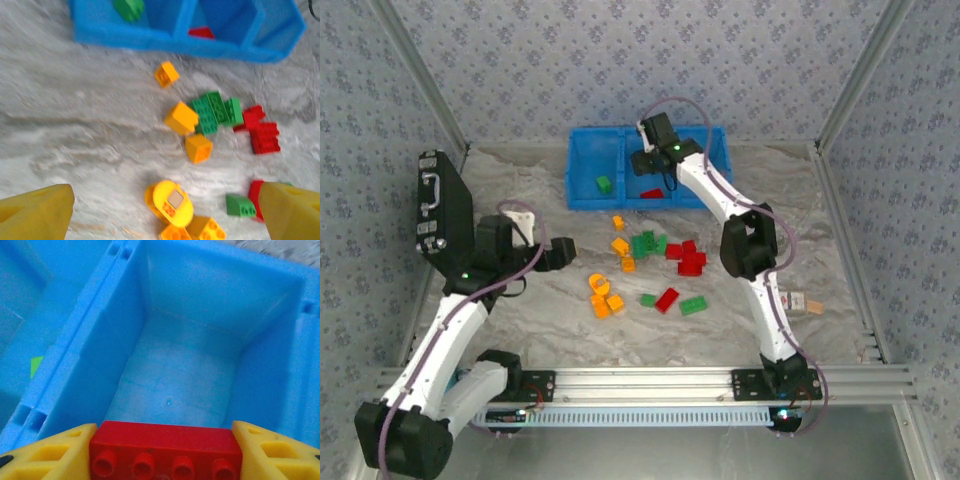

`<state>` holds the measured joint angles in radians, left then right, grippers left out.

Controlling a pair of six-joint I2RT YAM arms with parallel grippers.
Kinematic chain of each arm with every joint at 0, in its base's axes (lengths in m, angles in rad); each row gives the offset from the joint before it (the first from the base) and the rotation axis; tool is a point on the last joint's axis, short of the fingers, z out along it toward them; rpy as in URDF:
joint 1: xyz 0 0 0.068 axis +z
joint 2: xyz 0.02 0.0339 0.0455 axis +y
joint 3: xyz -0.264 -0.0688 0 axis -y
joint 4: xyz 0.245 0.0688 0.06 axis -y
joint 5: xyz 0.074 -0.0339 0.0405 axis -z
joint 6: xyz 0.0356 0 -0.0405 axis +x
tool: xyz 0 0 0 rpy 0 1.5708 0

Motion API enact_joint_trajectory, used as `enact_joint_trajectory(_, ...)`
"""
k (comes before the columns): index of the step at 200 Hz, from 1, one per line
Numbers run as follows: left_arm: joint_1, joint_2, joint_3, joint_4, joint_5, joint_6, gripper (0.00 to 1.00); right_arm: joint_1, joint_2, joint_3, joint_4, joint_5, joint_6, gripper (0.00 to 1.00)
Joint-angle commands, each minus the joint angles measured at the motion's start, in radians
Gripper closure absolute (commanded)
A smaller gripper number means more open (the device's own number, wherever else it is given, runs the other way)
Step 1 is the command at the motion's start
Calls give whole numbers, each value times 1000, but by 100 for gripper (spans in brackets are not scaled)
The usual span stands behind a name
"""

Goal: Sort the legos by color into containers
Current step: Place the lego in the container.

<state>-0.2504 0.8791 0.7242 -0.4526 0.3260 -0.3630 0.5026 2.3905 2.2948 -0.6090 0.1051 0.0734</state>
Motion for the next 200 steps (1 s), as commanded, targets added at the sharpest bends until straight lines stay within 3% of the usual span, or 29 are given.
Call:
enact_joint_trajectory(1,-89,40,-2,9,7,-65,5,17,44,48,30,1,-18,44)
enact_joint_trajectory(29,-256,157,68,-46,-119,-70,7,24,75,45,37,-14,-13,40)
enact_joint_trajectory(91,-503,387,241,-77,-207,-145,8,22,35,-38,87,-61,-29,26)
enact_joint_trajectory(132,-559,503,328,-127,-211,-137,14,11,-85,-169,170,-118,-30,17)
enact_joint_trajectory(200,-704,766,522,-221,-221,-146,20,-32,-362,-416,258,-202,-55,16)
